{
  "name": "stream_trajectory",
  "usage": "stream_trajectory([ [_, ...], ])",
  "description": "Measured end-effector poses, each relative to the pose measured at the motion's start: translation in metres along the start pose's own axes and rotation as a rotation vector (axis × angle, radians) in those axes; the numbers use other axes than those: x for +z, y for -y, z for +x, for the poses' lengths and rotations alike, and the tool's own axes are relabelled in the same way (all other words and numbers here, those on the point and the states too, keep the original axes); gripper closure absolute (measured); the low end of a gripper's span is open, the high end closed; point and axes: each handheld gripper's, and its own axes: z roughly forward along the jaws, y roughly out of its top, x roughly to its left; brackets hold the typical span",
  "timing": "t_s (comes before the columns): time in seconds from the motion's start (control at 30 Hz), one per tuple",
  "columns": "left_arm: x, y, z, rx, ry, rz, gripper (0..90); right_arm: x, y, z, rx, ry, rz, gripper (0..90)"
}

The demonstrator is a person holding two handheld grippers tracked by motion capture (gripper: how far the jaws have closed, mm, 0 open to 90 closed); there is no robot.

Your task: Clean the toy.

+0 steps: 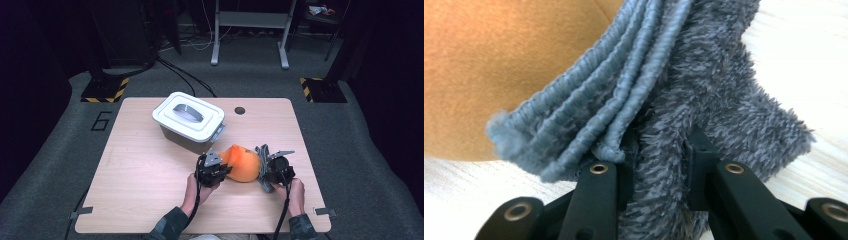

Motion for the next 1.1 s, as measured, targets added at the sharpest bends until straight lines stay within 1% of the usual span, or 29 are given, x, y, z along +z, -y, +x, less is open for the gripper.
stream_trajectory([
  [0.03, 0.0, 0.0, 0.0, -0.001, -0.002, 0.0, 81.4, -0.002, -0.001, -0.001, -0.014, 0.009, -0.008, 72.4],
  [0.07, 0.0, 0.0, 0.0, -0.002, -0.004, 0.0, 81.5, -0.005, -0.001, -0.001, -0.015, 0.013, -0.007, 72.4],
  [0.13, 0.0, 0.0, 0.001, -0.004, -0.004, 0.001, 81.4, -0.011, -0.002, -0.002, -0.019, 0.022, -0.023, 72.4],
  [0.23, 0.0, 0.0, 0.001, -0.003, -0.003, 0.0, 81.4, -0.023, -0.004, -0.003, -0.015, 0.031, -0.058, 72.5],
  [0.33, 0.0, 0.0, 0.001, -0.004, -0.003, 0.001, 81.4, -0.039, -0.008, 0.0, -0.016, 0.036, -0.105, 72.5],
  [0.37, 0.0, 0.0, 0.001, -0.004, -0.003, 0.001, 81.4, -0.045, -0.009, 0.001, -0.014, 0.035, -0.123, 72.4],
  [0.4, 0.0, 0.0, 0.001, -0.003, -0.003, 0.001, 81.4, -0.05, -0.011, 0.003, -0.03, 0.035, -0.149, 72.5],
  [0.43, 0.0, 0.0, 0.001, -0.004, -0.003, 0.0, 81.3, -0.056, -0.013, 0.006, -0.03, 0.035, -0.164, 72.5],
  [0.53, 0.0, 0.0, 0.001, -0.004, -0.003, -0.001, 81.2, -0.072, -0.019, 0.015, -0.067, 0.021, -0.217, 72.4],
  [0.6, 0.0, 0.0, 0.001, -0.004, -0.002, 0.0, 81.1, -0.078, -0.022, 0.024, -0.087, 0.001, -0.237, 72.4],
  [0.67, 0.0, 0.0, 0.001, -0.003, -0.002, 0.001, 80.8, -0.078, -0.025, 0.031, -0.109, -0.02, -0.23, 72.5],
  [0.7, -0.001, 0.0, 0.002, -0.002, -0.002, 0.002, 80.6, -0.075, -0.027, 0.034, -0.118, -0.024, -0.213, 72.5],
  [0.8, -0.001, 0.0, 0.002, -0.003, -0.004, 0.001, 79.7, -0.06, -0.028, 0.039, -0.135, -0.027, -0.168, 72.6],
  [0.83, 0.0, 0.0, 0.003, -0.007, -0.004, -0.001, 79.3, -0.056, -0.027, 0.039, -0.14, -0.025, -0.166, 72.7],
  [0.9, -0.001, 0.0, 0.003, 0.0, 0.001, 0.0, 78.2, -0.054, -0.027, 0.037, -0.128, -0.037, -0.178, 72.7],
  [0.93, -0.001, -0.001, 0.004, 0.004, 0.0, 0.001, 77.0, -0.054, -0.027, 0.036, -0.126, -0.042, -0.174, 72.6],
  [1.0, -0.002, -0.001, 0.004, 0.006, 0.003, -0.003, 73.2, -0.053, -0.027, 0.035, -0.124, -0.04, -0.181, 72.7],
  [1.03, -0.002, -0.001, 0.005, 0.002, 0.005, -0.001, 71.3, -0.054, -0.027, 0.035, -0.126, -0.04, -0.173, 72.7],
  [1.1, -0.003, -0.001, 0.006, 0.001, 0.004, 0.006, 65.0, -0.053, -0.027, 0.035, -0.116, -0.041, -0.174, 72.7],
])
